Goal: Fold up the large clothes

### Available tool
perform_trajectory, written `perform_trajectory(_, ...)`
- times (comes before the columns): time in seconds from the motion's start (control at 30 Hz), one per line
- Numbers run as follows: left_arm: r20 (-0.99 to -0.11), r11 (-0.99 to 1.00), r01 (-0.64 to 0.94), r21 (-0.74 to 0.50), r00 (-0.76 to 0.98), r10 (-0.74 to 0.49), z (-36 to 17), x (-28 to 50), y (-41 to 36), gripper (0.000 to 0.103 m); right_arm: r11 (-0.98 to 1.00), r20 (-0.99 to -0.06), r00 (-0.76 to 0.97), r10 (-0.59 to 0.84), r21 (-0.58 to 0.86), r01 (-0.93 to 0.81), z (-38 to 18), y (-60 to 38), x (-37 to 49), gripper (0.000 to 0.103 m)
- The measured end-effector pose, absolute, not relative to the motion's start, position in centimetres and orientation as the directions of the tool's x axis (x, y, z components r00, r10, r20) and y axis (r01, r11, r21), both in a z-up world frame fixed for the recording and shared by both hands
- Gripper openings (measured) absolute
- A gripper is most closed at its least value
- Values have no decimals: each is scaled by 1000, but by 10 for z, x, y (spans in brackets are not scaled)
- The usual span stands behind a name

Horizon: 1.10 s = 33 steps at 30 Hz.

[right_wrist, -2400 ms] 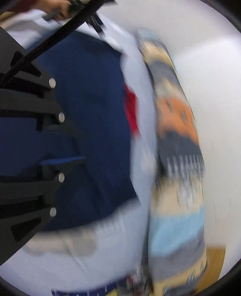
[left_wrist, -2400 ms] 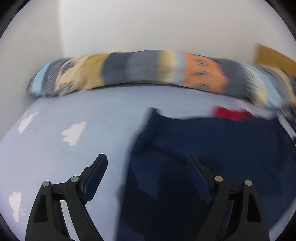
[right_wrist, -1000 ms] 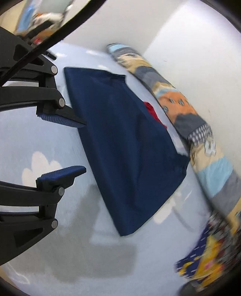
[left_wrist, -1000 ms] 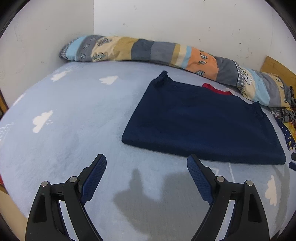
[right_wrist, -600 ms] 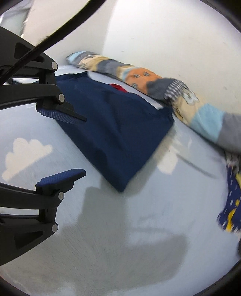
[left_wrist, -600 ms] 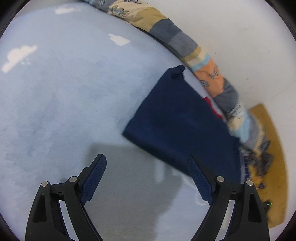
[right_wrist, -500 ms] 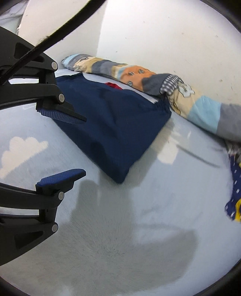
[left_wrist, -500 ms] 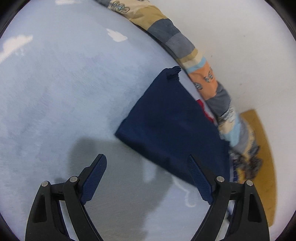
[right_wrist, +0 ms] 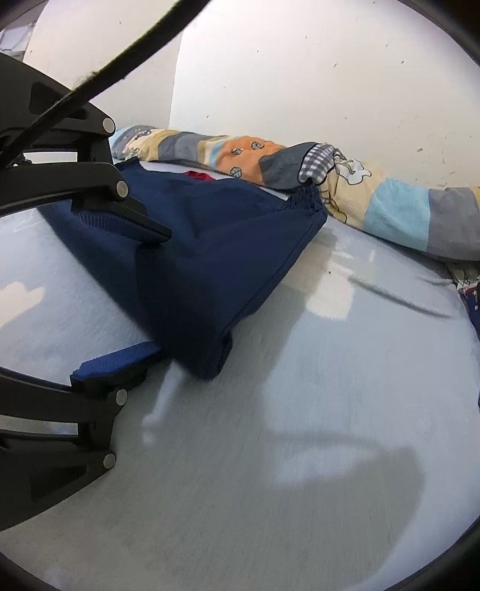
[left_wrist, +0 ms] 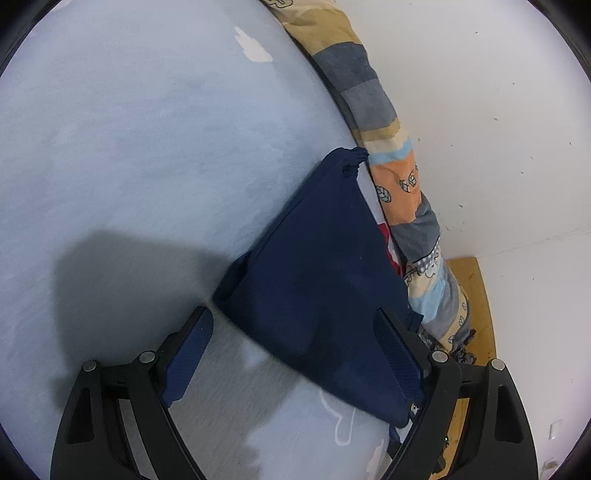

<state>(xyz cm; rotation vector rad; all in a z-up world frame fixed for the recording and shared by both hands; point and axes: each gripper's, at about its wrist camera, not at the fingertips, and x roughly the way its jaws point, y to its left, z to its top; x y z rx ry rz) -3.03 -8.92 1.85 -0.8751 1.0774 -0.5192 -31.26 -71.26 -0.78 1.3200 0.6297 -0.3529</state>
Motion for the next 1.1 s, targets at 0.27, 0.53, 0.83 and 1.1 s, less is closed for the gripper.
perform_trajectory(0.27,-506,563,-23,-826,471,-723,14,-8,-117,83,257,-550,832,70,816,518,-15,-714,-285,61)
perform_trajectory(0.53,-595,686,7,-727,491,-636,14,3,-132,13,392,-659,751,46,703,593,-1,-710,-257,20)
perform_trajectory(0.83,-622,783,117,-611,541,-566,57,-23,-139,12,524,-666,746,4,636,566,47,-694,-266,14)
perform_trajectory(1.1,-657,806,149,-573,504,-560,78,-73,-118,12,602,-708,705,33,577,552,82,-669,-310,14)
